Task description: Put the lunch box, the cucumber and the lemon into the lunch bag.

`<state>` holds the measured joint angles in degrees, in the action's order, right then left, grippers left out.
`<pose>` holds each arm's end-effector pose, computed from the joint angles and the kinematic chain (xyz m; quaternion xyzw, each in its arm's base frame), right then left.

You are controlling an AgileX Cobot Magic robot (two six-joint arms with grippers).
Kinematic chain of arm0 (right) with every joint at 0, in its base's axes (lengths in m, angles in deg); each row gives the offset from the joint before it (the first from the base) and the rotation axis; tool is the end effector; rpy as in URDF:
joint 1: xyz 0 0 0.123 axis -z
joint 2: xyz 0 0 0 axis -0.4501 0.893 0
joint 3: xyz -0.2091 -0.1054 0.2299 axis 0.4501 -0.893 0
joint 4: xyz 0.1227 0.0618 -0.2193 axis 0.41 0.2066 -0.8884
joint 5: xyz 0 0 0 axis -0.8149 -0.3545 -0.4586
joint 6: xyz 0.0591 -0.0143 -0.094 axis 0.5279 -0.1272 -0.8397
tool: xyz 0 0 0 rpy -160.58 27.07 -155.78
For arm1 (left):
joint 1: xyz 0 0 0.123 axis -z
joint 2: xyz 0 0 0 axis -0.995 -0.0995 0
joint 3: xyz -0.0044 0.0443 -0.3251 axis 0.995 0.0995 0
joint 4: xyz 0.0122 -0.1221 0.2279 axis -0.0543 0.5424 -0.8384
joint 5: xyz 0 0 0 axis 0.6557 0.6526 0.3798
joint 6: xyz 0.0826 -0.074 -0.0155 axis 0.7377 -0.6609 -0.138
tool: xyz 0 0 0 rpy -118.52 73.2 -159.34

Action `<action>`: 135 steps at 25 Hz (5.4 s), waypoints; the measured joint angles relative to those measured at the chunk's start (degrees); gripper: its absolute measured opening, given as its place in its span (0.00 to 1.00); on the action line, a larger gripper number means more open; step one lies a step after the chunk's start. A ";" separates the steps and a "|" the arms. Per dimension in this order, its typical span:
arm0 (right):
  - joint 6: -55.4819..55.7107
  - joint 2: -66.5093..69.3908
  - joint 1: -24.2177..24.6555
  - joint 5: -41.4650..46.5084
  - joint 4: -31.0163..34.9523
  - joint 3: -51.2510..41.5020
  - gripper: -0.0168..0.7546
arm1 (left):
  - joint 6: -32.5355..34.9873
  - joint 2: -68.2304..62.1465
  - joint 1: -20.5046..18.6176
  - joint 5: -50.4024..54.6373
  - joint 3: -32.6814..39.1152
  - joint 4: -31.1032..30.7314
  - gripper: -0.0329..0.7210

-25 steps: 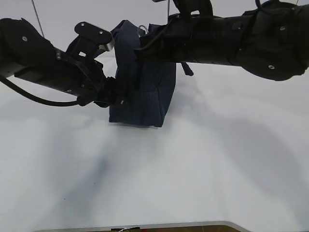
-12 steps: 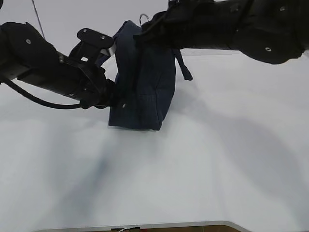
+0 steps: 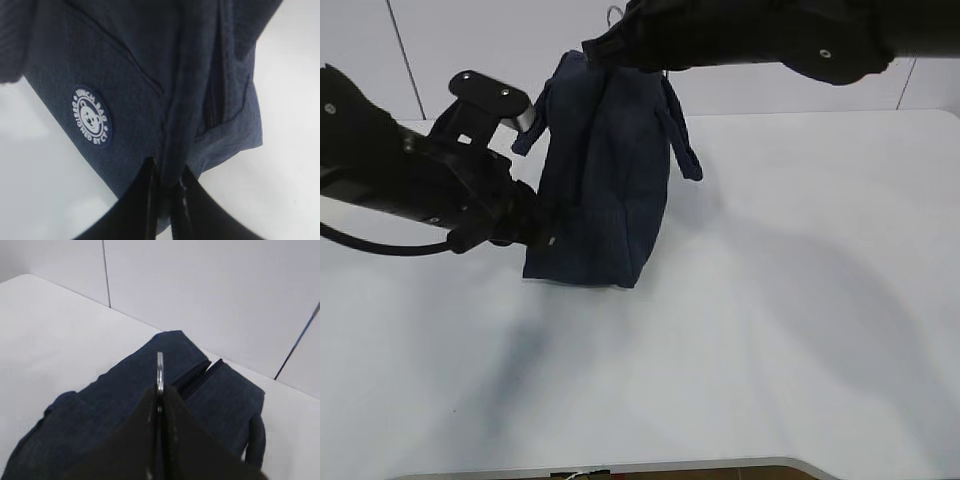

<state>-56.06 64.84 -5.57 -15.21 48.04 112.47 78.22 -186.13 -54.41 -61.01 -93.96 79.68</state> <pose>0.3996 0.2449 0.3496 -0.2492 0.7760 0.1099 0.5689 0.3224 -0.2016 0.2310 0.3069 0.8715 -0.1357 0.3577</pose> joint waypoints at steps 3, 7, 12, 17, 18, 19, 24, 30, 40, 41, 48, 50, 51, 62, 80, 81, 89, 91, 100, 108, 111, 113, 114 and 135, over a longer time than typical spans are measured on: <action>0.00 1.93 0.00 1.86 0.12 2.84 0.03 | 0.00 1.98 0.00 -1.84 3.68 0.10 0.05; 0.09 5.00 -0.09 5.01 1.43 6.64 0.03 | 0.00 5.18 0.00 -2.78 7.62 0.34 0.05; 0.24 8.15 -0.09 8.75 3.28 11.57 0.03 | 0.04 9.19 0.00 -2.27 11.78 0.58 0.05; 0.24 10.57 -0.09 10.52 4.28 15.15 0.03 | 0.04 12.09 0.00 -2.14 13.87 0.92 0.05; 0.24 11.05 -0.09 10.82 4.41 15.68 0.03 | 0.04 12.34 0.00 -2.14 14.12 1.04 0.05; 0.24 11.42 -0.13 10.95 5.07 16.23 0.03 | 0.04 12.47 0.00 -2.14 14.21 1.04 0.05; 0.28 11.80 -0.22 12.11 10.55 16.94 0.03 | 0.04 12.84 0.00 -1.88 14.46 3.33 0.05; 0.28 11.80 -0.02 15.62 16.39 17.06 0.03 | 0.13 16.41 0.00 -0.76 14.21 7.87 0.32; -0.92 11.80 0.07 16.59 26.15 17.06 0.03 | 0.13 21.86 0.00 -2.17 9.03 10.26 0.63; -1.64 11.80 0.07 16.59 27.59 17.15 0.03 | 0.13 21.34 0.00 -2.29 8.17 10.81 0.63; -4.80 11.80 0.07 16.63 34.27 17.37 0.03 | 0.13 13.92 0.00 -2.29 2.35 12.97 0.63; -5.04 11.80 0.07 16.63 35.20 17.37 0.03 | 0.13 11.39 0.00 -2.29 0.47 13.24 0.63; -5.04 11.80 0.07 16.63 35.41 17.37 0.03 | 0.13 9.92 0.00 -2.29 -0.52 13.26 0.62; -6.25 11.80 0.10 17.10 35.88 18.10 0.03 | 0.13 8.44 0.00 3.88 -1.75 9.94 0.07; -14.54 13.26 -0.13 21.98 36.02 21.12 0.03 | 2.38 18.81 -0.11 28.36 -1.75 -1.69 0.06; -14.64 13.62 -0.03 22.38 35.93 21.12 0.03 | 2.38 19.21 -0.11 29.16 -1.75 -1.98 0.06; -16.02 13.86 0.59 23.57 35.71 21.12 0.03 | 0.09 20.27 -9.10 32.88 -1.75 -2.70 0.06; -16.13 13.86 0.63 23.57 36.19 21.25 0.03 | -0.14 20.27 -12.18 33.76 -1.75 -2.59 0.06; -16.22 13.95 0.96 23.57 37.04 21.31 0.03 | -1.55 19.29 -16.10 36.84 -2.20 0.24 0.29; -16.33 13.95 1.48 23.47 36.36 21.53 0.03 | -1.67 19.29 -16.10 40.09 -9.73 3.03 0.50; -16.33 13.95 1.48 23.37 36.58 21.53 0.03 | -1.67 18.50 -16.10 40.09 -12.51 4.39 0.50; -16.33 13.95 1.48 23.37 36.99 21.53 0.03 | -1.67 16.48 -16.10 40.09 -14.34 5.66 0.50; -16.33 13.95 1.48 23.37 37.11 21.53 0.03 | -1.34 15.41 -16.10 40.09 -15.01 6.42 0.50; -16.44 13.95 1.48 23.16 40.64 21.58 0.03 | 0.04 -2.78 -16.23 47.88 -26.86 7.79 0.35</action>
<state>-72.49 78.79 -4.09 7.95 88.68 134.05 78.26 -188.91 -70.64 -13.13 -120.82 87.47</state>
